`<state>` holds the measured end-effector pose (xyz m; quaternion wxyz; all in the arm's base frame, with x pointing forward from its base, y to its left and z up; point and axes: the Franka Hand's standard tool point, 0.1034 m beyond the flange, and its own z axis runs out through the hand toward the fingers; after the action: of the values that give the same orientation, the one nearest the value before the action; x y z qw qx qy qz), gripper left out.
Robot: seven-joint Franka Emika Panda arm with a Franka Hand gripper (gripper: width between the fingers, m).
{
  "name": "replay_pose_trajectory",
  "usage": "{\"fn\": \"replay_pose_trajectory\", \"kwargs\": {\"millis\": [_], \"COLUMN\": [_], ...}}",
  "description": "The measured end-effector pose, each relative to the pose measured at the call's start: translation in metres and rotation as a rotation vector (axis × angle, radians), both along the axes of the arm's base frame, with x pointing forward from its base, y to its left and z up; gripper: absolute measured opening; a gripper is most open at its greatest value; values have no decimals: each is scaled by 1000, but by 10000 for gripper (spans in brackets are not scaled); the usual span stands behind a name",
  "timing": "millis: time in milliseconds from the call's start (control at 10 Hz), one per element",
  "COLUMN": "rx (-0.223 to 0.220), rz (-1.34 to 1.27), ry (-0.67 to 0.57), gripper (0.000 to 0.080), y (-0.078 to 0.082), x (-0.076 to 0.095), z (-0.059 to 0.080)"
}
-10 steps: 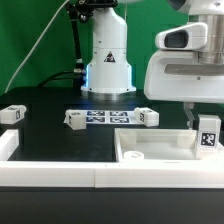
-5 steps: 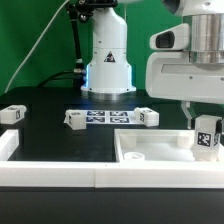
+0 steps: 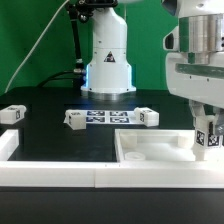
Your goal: Assemble one leg
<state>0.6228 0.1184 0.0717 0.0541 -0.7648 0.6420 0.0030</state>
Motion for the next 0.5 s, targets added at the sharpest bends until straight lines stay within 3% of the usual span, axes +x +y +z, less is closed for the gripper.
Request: {"fn": "replay_pose_trajectory", "kwargs": {"millis": [500], "rx": [29], "rz": [-437], "ry": [36], "gripper": [291], "y": [2], "x": [0], "z": [0]}}
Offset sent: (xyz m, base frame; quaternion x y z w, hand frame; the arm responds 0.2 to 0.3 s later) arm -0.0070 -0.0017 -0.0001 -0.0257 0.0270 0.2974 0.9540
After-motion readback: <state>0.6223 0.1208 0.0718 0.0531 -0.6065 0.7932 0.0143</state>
